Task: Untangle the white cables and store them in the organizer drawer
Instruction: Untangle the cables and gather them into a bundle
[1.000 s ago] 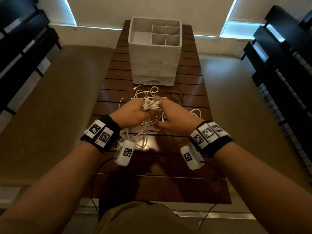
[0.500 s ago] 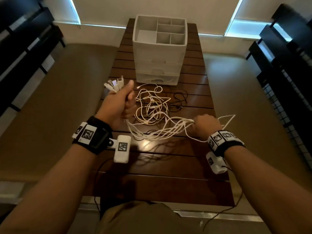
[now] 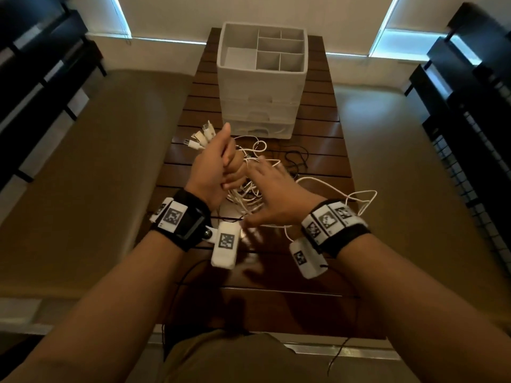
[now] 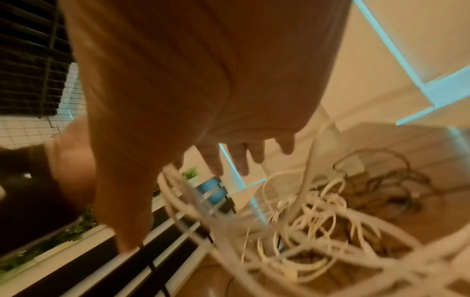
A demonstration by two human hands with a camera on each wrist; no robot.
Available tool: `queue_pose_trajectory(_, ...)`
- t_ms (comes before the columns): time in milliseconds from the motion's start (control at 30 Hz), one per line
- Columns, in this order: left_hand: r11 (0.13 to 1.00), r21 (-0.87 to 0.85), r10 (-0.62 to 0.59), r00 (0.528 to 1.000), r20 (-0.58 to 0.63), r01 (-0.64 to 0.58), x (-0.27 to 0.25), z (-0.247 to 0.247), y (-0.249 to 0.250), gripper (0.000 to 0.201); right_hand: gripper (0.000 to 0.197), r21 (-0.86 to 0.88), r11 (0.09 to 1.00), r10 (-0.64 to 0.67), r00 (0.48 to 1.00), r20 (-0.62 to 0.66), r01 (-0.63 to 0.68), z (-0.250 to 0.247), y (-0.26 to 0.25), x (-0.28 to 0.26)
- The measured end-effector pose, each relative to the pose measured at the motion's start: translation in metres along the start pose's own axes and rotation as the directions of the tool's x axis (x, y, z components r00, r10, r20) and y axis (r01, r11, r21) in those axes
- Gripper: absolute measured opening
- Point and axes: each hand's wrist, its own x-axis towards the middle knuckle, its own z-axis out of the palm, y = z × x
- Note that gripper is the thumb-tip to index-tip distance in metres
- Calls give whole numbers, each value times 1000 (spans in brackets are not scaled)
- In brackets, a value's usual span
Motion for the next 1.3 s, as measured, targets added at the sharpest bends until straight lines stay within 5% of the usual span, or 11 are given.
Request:
queue_pose_trajectory(100, 997, -81, -10, 995, 97, 18, -2, 2, -1, 64, 33, 222, 974, 34, 996, 77, -51, 17, -7, 7)
queue_pose_trajectory(233, 990, -136, -1, 986, 165, 24, -5, -6, 17, 65, 42, 128, 971, 173, 964, 202, -201, 38, 17, -6)
queue_pose_trajectory(367, 994, -94, -35, 992, 120, 46, -8, -9, 12, 64, 45, 248, 889, 294, 894, 337, -385, 47, 30, -34)
queue_pose_trajectory(467, 991, -99, -95, 995, 1, 95, -6, -10, 0, 64, 50, 207, 881, 287, 830, 478, -424, 62, 24, -43)
queue_pose_trajectory(600, 988, -52, -152, 983, -100, 147, -2, -16, -5, 59, 55, 425, 803, 182, 851, 492, -417, 58, 28, -45)
queue_pose_trajectory(700, 983, 23, -179, 977, -119, 183, -4, -24, -5, 58, 69, 514, 785, 132, 904, 408, -346, 30, 40, -40)
queue_pose_trajectory(800, 977, 40, -200, 970, -135, 208, -8, -32, -6, 58, 42, 535, 785, 261, 950, 170, -311, 0, 67, -25)
queue_pose_trajectory(933, 967, 41, -245, 961, -126, 252, -16, -34, -13, 60, 12, 453, 801, 514, 838, -185, -392, -13, 113, 10)
queue_pose_trajectory(1067, 953, 74, -285, 950, -125, 295, -21, -29, -17, 59, 44, 379, 836, 529, 764, -370, -396, -14, 129, 50)
queue_pose_trajectory(1200, 940, 97, -315, 941, -125, 327, -23, -28, -23, 57, 77, 339, 786, 594, 783, -182, -517, -9, 139, 78)
queue_pose_trajectory(1300, 936, 96, -325, 938, -123, 338, -24, -30, -25, 57, 58, 169, 815, 576, 805, -141, -554, -7, 145, 85)
